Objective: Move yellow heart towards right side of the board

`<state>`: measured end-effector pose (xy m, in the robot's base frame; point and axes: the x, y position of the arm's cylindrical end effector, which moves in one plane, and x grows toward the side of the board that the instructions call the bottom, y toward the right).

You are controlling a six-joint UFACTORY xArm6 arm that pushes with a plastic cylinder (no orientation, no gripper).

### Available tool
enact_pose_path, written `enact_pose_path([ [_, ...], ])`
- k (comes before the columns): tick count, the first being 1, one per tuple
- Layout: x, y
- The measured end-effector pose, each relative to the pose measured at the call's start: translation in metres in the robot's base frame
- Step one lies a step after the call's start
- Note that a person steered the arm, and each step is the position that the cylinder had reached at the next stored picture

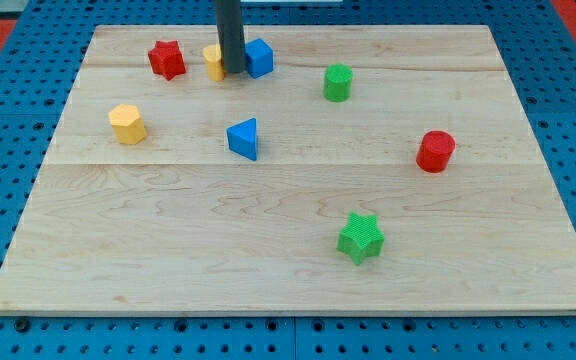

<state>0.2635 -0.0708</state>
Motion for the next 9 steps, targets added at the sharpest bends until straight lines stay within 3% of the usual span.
enact_pose_path([
  [1,-0.01,0.035],
  [2,-0.013,0.127],
  [3,-0.018,0.06],
  [6,-0.07,0.2],
  [7,-0.035,0.201],
  [8,-0.036,0.209],
  [9,-0.036,0.133],
])
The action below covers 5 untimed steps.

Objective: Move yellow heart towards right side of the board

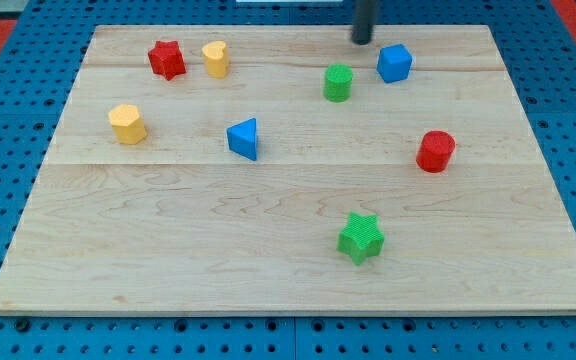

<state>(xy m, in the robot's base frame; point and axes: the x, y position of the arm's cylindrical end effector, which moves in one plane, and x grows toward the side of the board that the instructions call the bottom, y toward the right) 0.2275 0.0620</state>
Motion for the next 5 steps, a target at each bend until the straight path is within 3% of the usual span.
enact_pose_path([
  [1,0.059,-0.06],
  [2,0.077,-0.132],
  [3,0.057,-0.198],
  [4,0.04,-0.222],
  [5,0.018,-0.182],
])
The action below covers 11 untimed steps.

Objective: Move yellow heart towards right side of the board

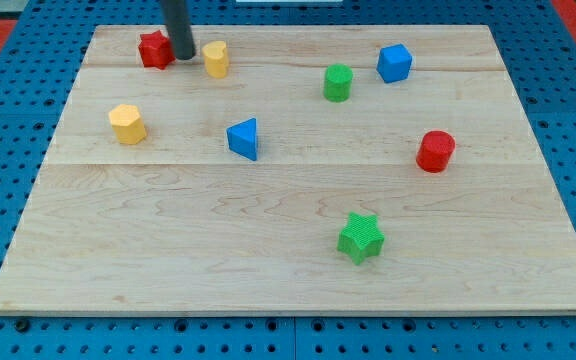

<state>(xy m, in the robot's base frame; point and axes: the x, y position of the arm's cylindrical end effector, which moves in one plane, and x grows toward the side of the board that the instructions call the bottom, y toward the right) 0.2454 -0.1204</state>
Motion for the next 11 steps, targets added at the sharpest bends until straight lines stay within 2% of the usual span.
enact_pose_path([
  [1,0.003,0.056],
  [2,0.009,0.027],
  [3,0.034,0.025],
  [4,0.034,0.06],
  [6,0.032,0.061],
  [7,0.044,0.036],
  [8,0.058,0.055],
  [9,0.04,0.087],
  [11,0.054,0.134],
])
